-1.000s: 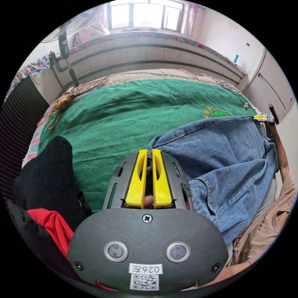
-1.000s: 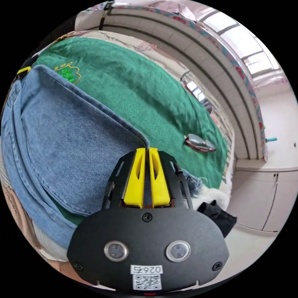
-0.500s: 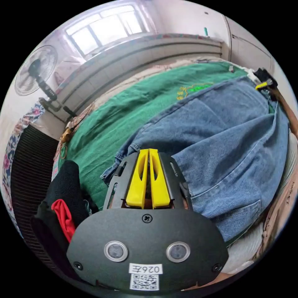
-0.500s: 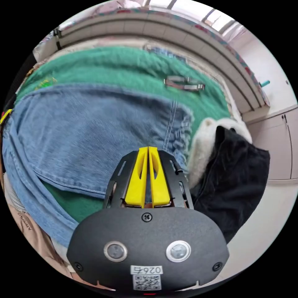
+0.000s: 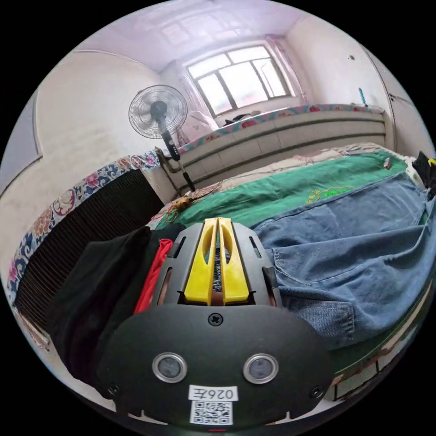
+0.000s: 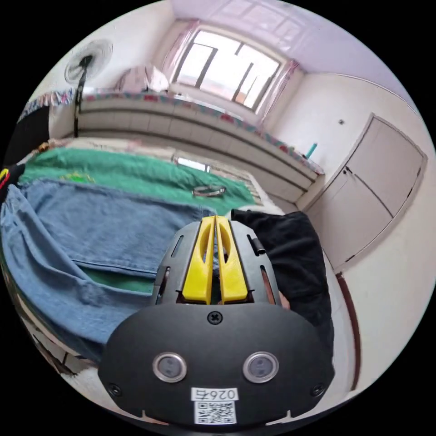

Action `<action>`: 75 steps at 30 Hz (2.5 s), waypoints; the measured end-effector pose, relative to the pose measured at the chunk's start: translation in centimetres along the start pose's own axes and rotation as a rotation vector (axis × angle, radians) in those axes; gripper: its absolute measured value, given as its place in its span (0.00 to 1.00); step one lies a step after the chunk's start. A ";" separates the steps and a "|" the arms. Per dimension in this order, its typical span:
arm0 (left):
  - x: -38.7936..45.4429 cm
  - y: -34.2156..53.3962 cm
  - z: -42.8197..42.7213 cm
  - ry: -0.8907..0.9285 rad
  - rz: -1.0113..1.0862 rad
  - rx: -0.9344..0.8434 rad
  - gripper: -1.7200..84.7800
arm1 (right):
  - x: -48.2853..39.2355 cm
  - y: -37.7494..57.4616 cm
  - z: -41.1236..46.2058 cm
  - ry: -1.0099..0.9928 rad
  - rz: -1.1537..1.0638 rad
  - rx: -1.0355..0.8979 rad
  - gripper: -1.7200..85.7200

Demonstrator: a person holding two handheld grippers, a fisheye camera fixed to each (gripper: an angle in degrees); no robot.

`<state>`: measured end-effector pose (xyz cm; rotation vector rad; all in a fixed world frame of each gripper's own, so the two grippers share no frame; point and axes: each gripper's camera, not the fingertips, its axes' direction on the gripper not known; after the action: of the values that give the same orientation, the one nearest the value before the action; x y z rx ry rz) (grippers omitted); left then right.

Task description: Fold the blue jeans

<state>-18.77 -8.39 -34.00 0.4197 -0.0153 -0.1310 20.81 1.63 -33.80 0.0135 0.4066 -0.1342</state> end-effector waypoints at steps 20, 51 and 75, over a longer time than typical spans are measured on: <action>-8.5 3.6 -2.4 0.400 -0.301 -0.352 0.20 | 0.7 7.6 1.9 -0.563 -0.427 -0.274 0.16; -20.0 5.9 -14.9 0.492 -0.588 0.129 0.07 | 4.6 19.1 -18.9 -0.231 0.011 0.348 0.01; -10.4 -3.1 14.6 0.170 -0.154 -0.428 0.24 | 6.9 1.5 10.2 -0.290 0.317 -0.265 0.01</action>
<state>-30.03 -15.79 -21.79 0.0026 0.2102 -0.2437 31.30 1.80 -27.22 -0.1995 0.1266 0.2296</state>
